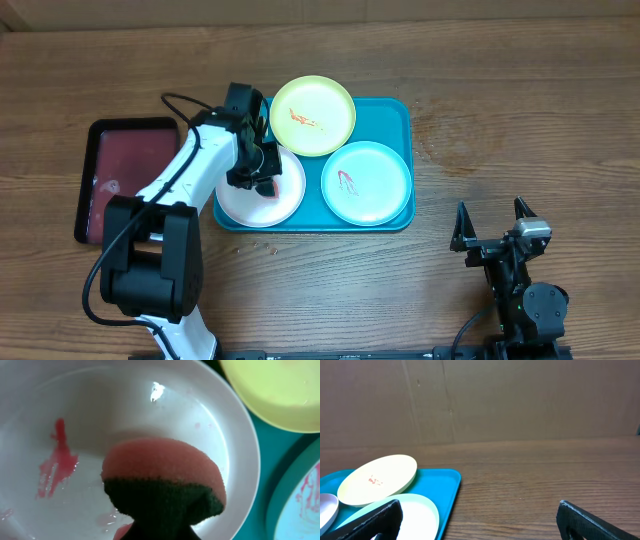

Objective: Clean dirty plates on tray and stack at the side
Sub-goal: 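Place the sponge onto the white plate and open the left gripper, then move the right gripper over the tray toward the white plate rim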

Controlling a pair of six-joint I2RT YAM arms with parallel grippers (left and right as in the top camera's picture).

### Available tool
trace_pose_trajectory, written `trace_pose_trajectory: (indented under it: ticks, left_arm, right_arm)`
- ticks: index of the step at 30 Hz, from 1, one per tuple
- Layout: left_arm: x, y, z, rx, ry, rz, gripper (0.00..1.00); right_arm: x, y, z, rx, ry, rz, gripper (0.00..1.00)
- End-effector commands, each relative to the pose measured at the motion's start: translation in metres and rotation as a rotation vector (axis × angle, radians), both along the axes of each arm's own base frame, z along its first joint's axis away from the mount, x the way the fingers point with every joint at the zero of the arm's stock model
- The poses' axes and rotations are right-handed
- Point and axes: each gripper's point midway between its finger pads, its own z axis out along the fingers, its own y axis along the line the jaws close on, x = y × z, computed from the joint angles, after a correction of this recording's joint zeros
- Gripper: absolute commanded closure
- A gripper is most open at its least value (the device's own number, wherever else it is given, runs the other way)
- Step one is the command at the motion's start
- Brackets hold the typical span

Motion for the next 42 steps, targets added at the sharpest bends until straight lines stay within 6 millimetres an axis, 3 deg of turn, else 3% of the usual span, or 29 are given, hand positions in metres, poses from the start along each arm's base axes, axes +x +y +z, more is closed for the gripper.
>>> trace_pose_trajectory:
  ticks: [1, 3, 6, 7, 8, 9, 16, 20, 28, 30, 32, 35, 39, 42]
  left_arm:
    - [-0.006, -0.004, -0.002, -0.014, 0.012, -0.001, 0.73]
    - [-0.005, -0.003, 0.000, -0.003, 0.002, -0.030, 0.58]
    - [-0.001, 0.004, 0.012, 0.023, 0.006, -0.029, 0.51]
    - [0.001, 0.007, 0.018, 0.041, 0.005, -0.024, 0.42]
    - [0.004, 0.012, 0.027, 0.065, 0.002, -0.023, 0.26]
    - [0.007, 0.016, 0.038, 0.085, -0.001, -0.024, 0.00]
    - [0.034, 0.040, 0.142, 0.127, -0.100, 0.038, 0.00]
    - [0.049, 0.051, 0.176, 0.119, -0.184, 0.079, 0.00]
    - [0.042, 0.055, 0.169, 0.124, -0.144, 0.083, 0.00]
    - [0.042, 0.054, 0.169, 0.124, -0.144, 0.081, 0.00]
    - [0.042, 0.054, 0.169, 0.123, -0.144, 0.082, 0.00]
    - [0.042, 0.054, 0.169, 0.123, -0.145, 0.082, 0.00]
    - [0.042, 0.054, 0.169, 0.124, -0.144, 0.082, 0.00]
    - [0.042, 0.054, 0.169, 0.124, -0.144, 0.082, 0.00]
  right_arm:
    - [0.000, 0.001, -0.003, -0.007, 0.003, 0.006, 0.00]
    - [0.000, 0.001, -0.003, -0.007, 0.003, 0.006, 0.00]
    - [0.000, 0.001, -0.003, -0.007, 0.003, 0.005, 0.00]
    - [0.000, 0.001, -0.003, -0.007, 0.003, 0.005, 0.00]
    - [0.000, 0.001, -0.003, -0.007, 0.003, 0.006, 0.00]
    - [0.000, 0.001, -0.003, -0.007, 0.003, 0.005, 0.00]
    - [0.000, 0.001, -0.003, -0.007, 0.003, 0.005, 0.00]
    - [0.000, 0.001, -0.003, -0.007, 0.003, 0.006, 0.00]
    - [0.001, 0.000, -0.003, -0.009, 0.002, -0.004, 0.00]
    - [0.001, 0.000, 0.009, 0.004, -0.047, 0.000, 0.00]
    - [-0.007, 0.036, 0.026, 0.156, -0.087, 0.212, 0.00]
    - [-0.020, 0.064, 0.035, 0.271, -0.075, 0.401, 0.00]
    - [-0.037, 0.070, 0.087, 0.277, -0.290, 0.482, 0.00]
    - [-0.066, 0.067, 0.142, 0.235, -0.560, 0.510, 0.00]
